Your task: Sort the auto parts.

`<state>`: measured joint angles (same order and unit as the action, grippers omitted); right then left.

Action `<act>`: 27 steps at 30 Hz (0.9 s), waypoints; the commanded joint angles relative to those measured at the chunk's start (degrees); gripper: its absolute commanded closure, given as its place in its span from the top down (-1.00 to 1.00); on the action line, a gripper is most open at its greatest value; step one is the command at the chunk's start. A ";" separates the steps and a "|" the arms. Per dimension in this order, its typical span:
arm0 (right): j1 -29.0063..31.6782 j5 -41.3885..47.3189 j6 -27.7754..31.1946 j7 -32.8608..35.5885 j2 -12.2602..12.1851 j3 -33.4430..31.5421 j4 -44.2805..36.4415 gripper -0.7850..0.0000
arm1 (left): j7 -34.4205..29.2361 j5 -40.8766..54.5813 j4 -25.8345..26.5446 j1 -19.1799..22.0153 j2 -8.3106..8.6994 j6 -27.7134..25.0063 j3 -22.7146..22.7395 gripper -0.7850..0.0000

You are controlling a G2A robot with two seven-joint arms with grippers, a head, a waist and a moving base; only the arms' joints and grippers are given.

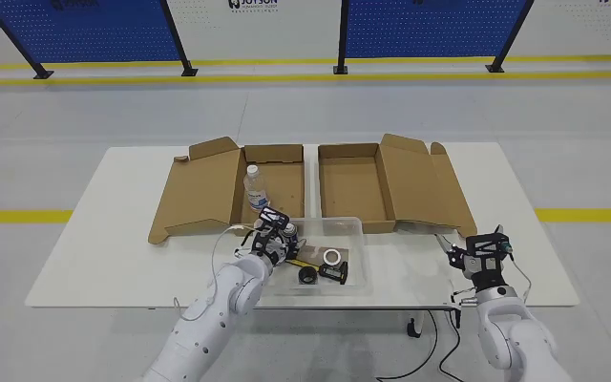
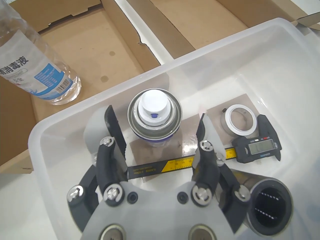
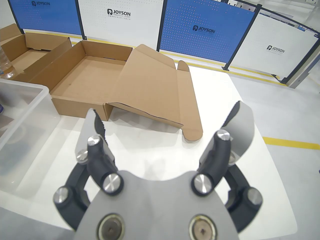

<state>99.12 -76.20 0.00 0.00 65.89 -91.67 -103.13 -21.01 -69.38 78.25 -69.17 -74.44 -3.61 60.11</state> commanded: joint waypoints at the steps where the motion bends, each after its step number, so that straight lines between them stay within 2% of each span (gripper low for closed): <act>1: 0.00 0.00 0.00 0.00 0.00 0.00 0.00 1.00 | 0.12 0.01 -0.17 0.05 -0.05 0.05 0.00 0.44; 4: 0.00 0.00 0.00 0.00 0.00 0.00 0.00 1.00 | 0.27 -0.26 -0.33 0.09 -0.14 0.19 -0.16 0.25; 5: 0.00 0.00 0.00 0.00 0.00 0.00 0.00 1.00 | 0.32 -0.34 -0.33 0.06 -0.18 0.29 -0.24 0.05; 6: 0.00 0.00 0.00 0.00 0.00 0.00 0.00 1.00 | 0.35 -0.54 -0.30 0.03 -0.22 0.36 -0.32 -0.04; 9: 0.00 0.00 0.00 0.00 0.00 0.00 0.00 1.00 | 0.28 -0.93 -0.35 -0.02 -0.27 0.45 -0.42 -0.16; 12: 0.00 0.00 0.00 0.00 0.00 0.00 0.00 1.00 | 0.24 -1.17 -0.39 -0.09 -0.32 0.32 -0.52 -0.37; 15: 0.00 0.00 0.00 0.00 0.00 0.00 0.00 1.00 | 0.35 -1.41 -0.18 -0.30 -0.35 0.03 -0.53 -0.93; 16: 0.00 0.00 0.00 0.00 0.00 0.00 0.00 1.00 | 0.33 -1.46 -0.08 -0.38 -0.36 0.03 -0.51 -1.00; 22: 0.00 0.00 0.00 0.00 0.00 0.00 0.00 1.00 | 1.19 -1.86 1.12 -1.10 -0.23 -1.25 -0.06 -1.00; 27: 0.00 0.00 0.00 0.00 0.00 0.00 0.00 1.00 | 2.84 -3.72 4.13 -2.72 0.32 -3.87 1.04 -1.00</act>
<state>99.12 -76.20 0.00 0.00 65.89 -91.67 -103.13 -18.52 -72.63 81.67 -71.50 -74.25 -6.97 60.94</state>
